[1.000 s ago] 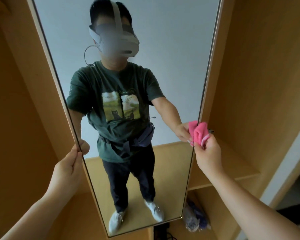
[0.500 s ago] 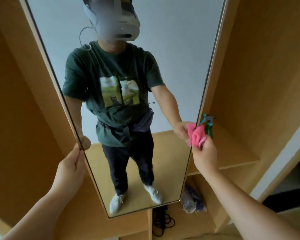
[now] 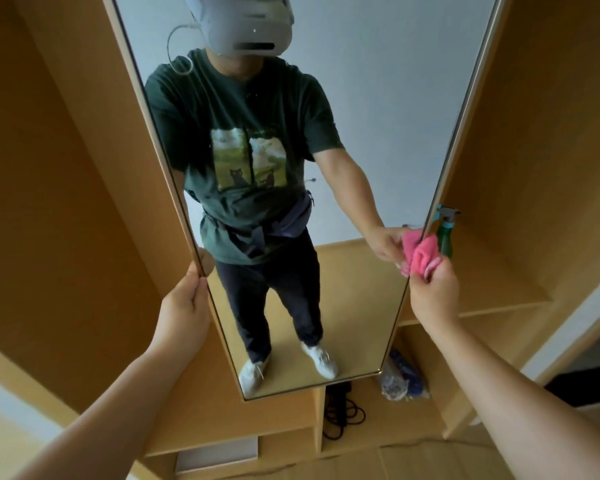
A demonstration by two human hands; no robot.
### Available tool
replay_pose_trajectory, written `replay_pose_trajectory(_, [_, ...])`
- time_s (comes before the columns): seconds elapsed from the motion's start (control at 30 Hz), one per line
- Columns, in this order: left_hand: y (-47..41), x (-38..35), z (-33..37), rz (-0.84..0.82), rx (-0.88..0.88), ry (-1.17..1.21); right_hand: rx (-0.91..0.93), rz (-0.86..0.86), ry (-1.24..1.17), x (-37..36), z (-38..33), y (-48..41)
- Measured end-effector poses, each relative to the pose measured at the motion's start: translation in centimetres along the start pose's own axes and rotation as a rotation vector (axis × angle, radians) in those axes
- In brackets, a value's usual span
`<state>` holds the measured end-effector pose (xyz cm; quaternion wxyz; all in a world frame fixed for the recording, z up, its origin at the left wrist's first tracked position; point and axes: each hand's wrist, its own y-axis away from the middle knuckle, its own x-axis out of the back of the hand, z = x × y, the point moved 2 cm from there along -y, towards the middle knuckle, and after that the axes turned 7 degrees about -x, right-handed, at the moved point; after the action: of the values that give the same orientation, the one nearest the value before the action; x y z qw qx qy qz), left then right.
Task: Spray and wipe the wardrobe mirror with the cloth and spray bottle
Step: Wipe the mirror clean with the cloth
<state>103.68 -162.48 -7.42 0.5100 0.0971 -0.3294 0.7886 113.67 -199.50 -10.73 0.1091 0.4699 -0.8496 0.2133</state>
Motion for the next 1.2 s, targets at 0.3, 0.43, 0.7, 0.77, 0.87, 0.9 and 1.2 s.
replay_pose_trajectory(0.3, [1.6, -1.7, -0.7, 0.017, 0.126, -0.069, 0.016, -0.108, -0.033, -0.5, 2.7, 0.5])
replay_pose_trajectory(0.43, [2.6, -2.7, -0.9, 0.042, 0.188, -0.094, 0.045, -0.115, -0.049, -0.8, 4.4, 0.9])
replay_pose_trajectory(0.7, [3.4, -4.3, -2.3, 0.091, 0.223, -0.098, 0.054, -0.194, -0.07, -1.8, 7.0, 1.4])
replay_pose_trajectory(0.77, [3.6, -4.6, -2.8, 0.089, 0.244, -0.117, 0.057, -0.197, -0.066, -2.0, 7.7, 1.5])
replay_pose_trajectory(0.87, [4.1, -5.2, -4.0, 0.061, 0.265, -0.121, 0.04, -0.198, -0.06, -2.5, 8.7, 1.8])
replay_pose_trajectory(0.9, [4.3, -5.4, -4.4, 0.05, 0.267, -0.12, 0.039, -0.187, -0.06, -2.7, 9.0, 1.9])
replay_pose_trajectory(1.2, [5.7, -6.4, -6.9, -0.044, 0.251, -0.148, -0.014, -0.14, -0.007, -3.6, 11.5, 3.2])
